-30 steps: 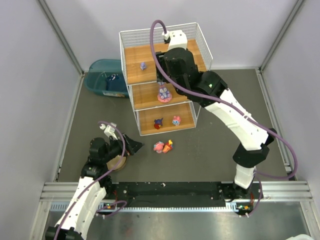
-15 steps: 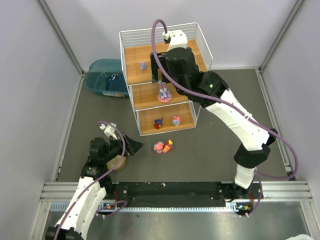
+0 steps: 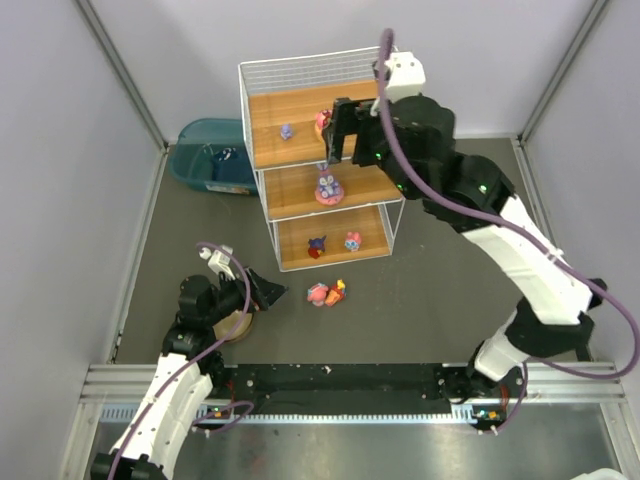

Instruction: Place and organize the plastic toys onto the shelf

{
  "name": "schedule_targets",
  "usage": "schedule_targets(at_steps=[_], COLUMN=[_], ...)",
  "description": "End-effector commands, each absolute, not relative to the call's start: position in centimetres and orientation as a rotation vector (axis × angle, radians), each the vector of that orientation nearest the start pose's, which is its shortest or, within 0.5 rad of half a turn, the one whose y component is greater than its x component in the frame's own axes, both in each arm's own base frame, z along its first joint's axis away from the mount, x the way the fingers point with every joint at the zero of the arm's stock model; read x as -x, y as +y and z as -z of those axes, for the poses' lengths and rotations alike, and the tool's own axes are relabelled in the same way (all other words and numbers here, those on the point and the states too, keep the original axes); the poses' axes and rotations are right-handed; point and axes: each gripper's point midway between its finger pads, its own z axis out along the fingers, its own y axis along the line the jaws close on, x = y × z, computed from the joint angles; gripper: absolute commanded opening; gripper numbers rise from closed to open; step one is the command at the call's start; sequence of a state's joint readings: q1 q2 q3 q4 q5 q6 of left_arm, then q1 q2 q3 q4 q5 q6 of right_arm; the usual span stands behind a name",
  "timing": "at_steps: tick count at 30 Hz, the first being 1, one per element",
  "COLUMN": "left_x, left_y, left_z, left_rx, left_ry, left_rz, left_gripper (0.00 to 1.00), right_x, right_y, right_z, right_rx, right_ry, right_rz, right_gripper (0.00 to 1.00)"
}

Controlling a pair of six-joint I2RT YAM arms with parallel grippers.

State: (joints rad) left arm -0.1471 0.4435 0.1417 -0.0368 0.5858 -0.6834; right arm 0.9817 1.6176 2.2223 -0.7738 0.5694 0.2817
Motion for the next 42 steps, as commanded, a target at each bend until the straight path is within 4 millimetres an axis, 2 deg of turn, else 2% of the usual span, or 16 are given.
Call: schedule_targets(at_steps=[1,5,6,8,9,11,12,14,15,17,18,20,22,26,35,42], left_x=[-19.6,-19.4,-19.5,-19.4,-19.5,-19.4,-19.4,-19.3,-19.3,-19.2,-19.2,-19.2,-19.2,-19.3,-19.6,-19.6], left_y=[-14.8,-14.8,-14.8,-14.8,-14.8,-14.7,-14.7,-14.7,-14.7,-14.7,-14.6,-14.6,-14.6,-14.7,-14.6,-14.6], left_z=[-10.6,-10.7,-10.9,-11.0,-11.1,-11.2,-11.2,-11.0,-11.0,-10.8,-10.6,-10.7,-10.8,-11.4,-12.7,-13.0], left_rx=[0.144,0.145,0.145,0.141,0.14,0.135,0.132,0.132,0.132,0.134,0.138,0.135,0.133,0.118,0.095,0.093], left_ry=[2.036,2.046,2.044,2.042,2.04,2.038,2.037,2.047,2.05,2.055,2.063,2.06,2.055,2.043,2.02,2.012], left_rz=[1.099,1.099,1.097,1.093,1.091,1.086,1.085,1.081,1.08,1.079,1.078,1.077,1.077,1.08,1.059,1.063], left_gripper=[0.99,0.99,0.99,0.99,0.99,0.99,0.99,0.99,0.99,0.99,0.99,0.99,0.99,0.99,0.99,0.99], right_x=[-26.5,-23.0,-22.6,-19.5,-18.8,-16.8,-16.3,-15.4,-15.1,-15.1,-15.0,-14.7,-14.7,-15.2,-17.8,-19.5], right_y=[28.1,28.1,29.2,29.1,30.2,31.1,30.6,30.6,30.2,30.0,29.9,30.1,30.0,31.2,36.4,38.8], right_z=[-54.2,-54.4,-52.7,-52.4,-48.8,-46.9,-43.9,-40.8,-36.8,-33.5,-28.9,-26.4,-21.6,-17.2,-14.8,-12.7], right_rx=[0.171,0.306,0.36,0.471,0.554,0.627,0.655,0.645,0.665,0.575,0.58,0.497,0.472,0.4,0.244,0.016], right_ry=[1.58,1.52,1.529,1.474,1.51,1.476,1.507,1.565,1.627,1.701,1.778,1.835,1.922,1.997,2.09,2.177], right_rz=[-0.612,-0.658,-0.663,-0.732,-0.719,-0.766,-0.759,-0.812,-0.797,-0.837,-0.804,-0.862,-0.827,-0.819,-0.653,-0.551], right_gripper=[0.88,0.89,0.89,0.89,0.89,0.89,0.89,0.89,0.89,0.88,0.88,0.86,0.83,0.79,0.73,0.47])
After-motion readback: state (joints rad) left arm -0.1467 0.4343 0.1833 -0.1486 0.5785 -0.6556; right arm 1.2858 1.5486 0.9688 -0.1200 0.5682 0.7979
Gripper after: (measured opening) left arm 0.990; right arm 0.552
